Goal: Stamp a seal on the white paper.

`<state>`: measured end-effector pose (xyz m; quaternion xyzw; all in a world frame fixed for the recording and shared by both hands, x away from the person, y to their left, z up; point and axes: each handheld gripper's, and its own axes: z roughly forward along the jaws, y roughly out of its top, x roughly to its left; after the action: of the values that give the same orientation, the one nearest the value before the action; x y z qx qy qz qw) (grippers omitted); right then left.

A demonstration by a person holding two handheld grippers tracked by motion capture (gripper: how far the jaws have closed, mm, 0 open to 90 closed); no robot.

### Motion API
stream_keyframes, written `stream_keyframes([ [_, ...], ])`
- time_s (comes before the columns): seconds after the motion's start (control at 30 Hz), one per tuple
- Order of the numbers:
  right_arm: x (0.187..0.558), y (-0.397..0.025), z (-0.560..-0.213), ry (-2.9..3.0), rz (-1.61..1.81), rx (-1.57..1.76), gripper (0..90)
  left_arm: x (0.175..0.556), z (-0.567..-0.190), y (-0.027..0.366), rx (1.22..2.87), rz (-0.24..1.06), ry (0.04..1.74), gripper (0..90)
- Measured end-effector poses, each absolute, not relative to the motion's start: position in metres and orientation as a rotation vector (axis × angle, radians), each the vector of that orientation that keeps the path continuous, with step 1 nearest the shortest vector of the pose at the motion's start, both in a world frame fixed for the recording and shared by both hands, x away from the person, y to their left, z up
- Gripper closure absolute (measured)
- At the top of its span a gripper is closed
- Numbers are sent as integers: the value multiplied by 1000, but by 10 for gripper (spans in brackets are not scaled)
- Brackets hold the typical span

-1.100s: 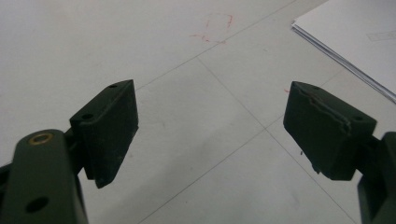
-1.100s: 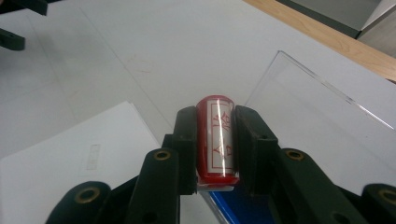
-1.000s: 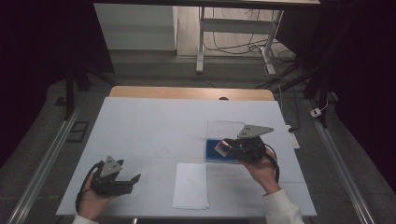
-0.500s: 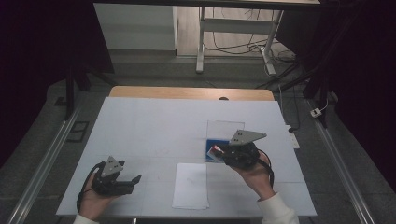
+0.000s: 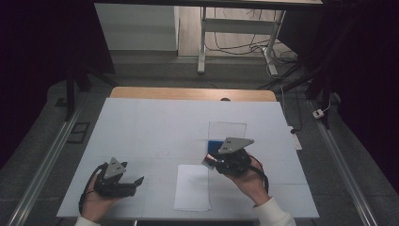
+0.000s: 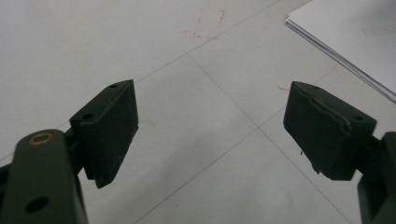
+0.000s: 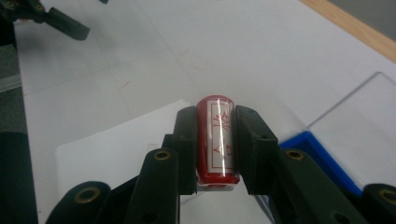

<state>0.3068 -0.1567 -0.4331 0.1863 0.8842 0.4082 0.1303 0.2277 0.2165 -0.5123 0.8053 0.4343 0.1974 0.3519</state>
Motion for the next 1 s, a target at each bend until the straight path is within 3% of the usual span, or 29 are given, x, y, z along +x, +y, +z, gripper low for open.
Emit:
stream_keyframes([
  [1.0, 288, -111, -464, 2744, 1057, 372, 697, 228, -513, 217, 2090, 510, 1125, 186],
])
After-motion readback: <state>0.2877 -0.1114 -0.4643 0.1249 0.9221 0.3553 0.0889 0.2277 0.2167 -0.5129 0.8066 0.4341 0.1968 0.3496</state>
